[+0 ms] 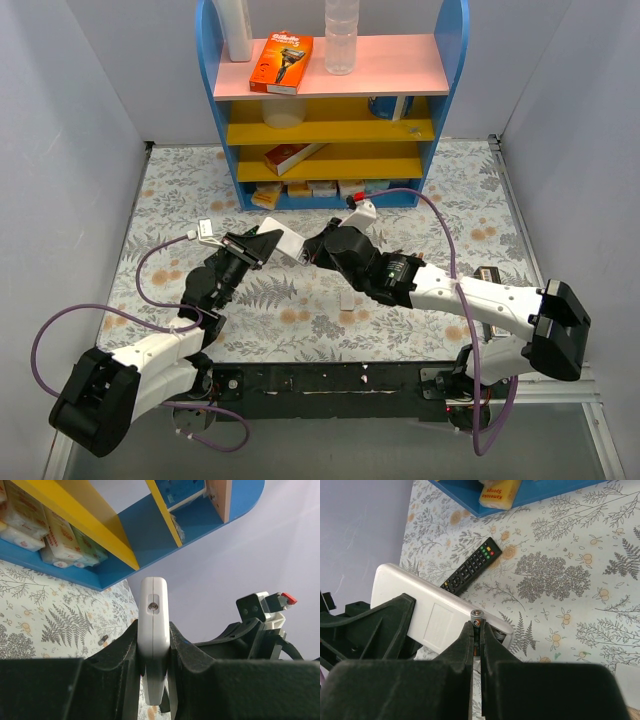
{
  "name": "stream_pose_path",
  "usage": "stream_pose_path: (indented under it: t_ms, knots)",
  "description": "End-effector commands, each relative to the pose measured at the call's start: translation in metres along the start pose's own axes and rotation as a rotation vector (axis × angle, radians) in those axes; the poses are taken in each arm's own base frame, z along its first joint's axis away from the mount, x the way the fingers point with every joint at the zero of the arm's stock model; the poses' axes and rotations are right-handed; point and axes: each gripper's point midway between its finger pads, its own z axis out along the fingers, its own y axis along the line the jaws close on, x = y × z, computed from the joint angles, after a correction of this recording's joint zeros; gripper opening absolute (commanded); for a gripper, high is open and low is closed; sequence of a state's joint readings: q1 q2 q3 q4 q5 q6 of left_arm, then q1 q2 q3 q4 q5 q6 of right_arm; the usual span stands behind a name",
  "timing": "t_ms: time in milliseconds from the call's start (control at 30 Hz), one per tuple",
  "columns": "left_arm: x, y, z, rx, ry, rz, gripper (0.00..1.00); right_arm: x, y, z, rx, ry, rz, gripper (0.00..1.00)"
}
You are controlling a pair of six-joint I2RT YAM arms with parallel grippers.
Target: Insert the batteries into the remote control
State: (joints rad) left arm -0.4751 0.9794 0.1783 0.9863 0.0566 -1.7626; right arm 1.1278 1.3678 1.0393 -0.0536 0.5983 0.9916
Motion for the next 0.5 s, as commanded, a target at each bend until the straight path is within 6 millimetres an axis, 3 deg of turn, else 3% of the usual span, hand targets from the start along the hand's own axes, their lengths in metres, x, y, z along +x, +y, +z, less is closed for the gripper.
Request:
stream_pose_path:
  t_ms: [0,467]
  knots:
    - [-0.012,-0.017,0.006,0.026,-0.047,-0.021,0.1,-0.02,0.009,0.003,0.015,-0.082,0.033,0.01]
    - [-0.019,-0.015,0.007,-0.002,-0.098,-0.071,0.11,-0.006,0.008,0.009,0.028,-0.059,0.053,0.01]
